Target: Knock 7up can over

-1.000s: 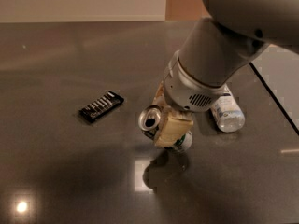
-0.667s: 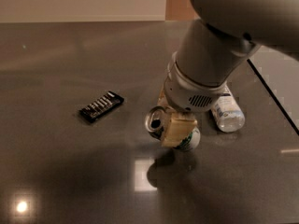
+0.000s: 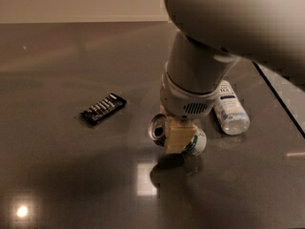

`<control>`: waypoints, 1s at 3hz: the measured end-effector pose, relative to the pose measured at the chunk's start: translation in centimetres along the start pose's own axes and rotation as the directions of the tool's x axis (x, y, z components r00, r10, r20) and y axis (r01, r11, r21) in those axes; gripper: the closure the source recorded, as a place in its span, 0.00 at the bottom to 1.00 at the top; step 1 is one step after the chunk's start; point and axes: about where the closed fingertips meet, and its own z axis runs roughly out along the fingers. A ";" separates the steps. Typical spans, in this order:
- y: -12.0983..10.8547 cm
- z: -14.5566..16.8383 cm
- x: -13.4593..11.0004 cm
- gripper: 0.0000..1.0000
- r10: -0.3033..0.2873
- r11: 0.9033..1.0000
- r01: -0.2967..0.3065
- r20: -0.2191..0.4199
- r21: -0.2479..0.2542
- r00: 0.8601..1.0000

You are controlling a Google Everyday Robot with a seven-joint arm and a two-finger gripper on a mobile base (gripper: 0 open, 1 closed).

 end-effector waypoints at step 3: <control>0.3 2.5 -1.9 0.00 -0.061 0.998 0.060 -0.036 -0.035 0.998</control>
Offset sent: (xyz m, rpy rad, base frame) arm -0.0008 0.0158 -0.0280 -0.0620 0.0368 0.0536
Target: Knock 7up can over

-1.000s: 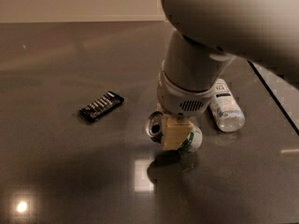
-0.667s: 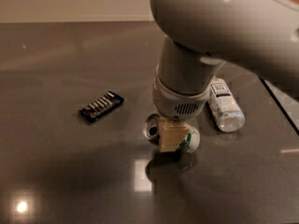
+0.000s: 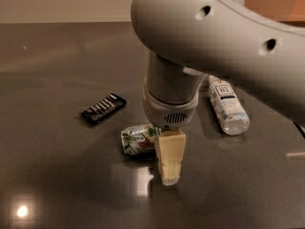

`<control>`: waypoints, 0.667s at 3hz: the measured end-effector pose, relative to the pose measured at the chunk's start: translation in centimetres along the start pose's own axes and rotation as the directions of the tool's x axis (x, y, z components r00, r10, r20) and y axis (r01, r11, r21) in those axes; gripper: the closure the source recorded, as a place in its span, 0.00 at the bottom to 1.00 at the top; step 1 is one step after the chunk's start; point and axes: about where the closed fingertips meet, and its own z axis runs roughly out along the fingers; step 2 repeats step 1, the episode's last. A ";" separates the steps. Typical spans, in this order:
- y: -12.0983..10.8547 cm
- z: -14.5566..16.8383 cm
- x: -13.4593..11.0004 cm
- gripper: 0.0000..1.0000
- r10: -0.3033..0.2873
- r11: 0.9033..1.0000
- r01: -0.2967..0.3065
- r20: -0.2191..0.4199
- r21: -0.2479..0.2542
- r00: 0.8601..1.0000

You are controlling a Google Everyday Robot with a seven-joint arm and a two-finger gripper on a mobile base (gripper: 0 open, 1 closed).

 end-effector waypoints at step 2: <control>0.0 0.0 0.0 0.00 0.000 1.000 0.000 0.000 0.000 1.000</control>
Offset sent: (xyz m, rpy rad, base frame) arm 0.0000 0.0000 0.0000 0.0000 0.0000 0.0000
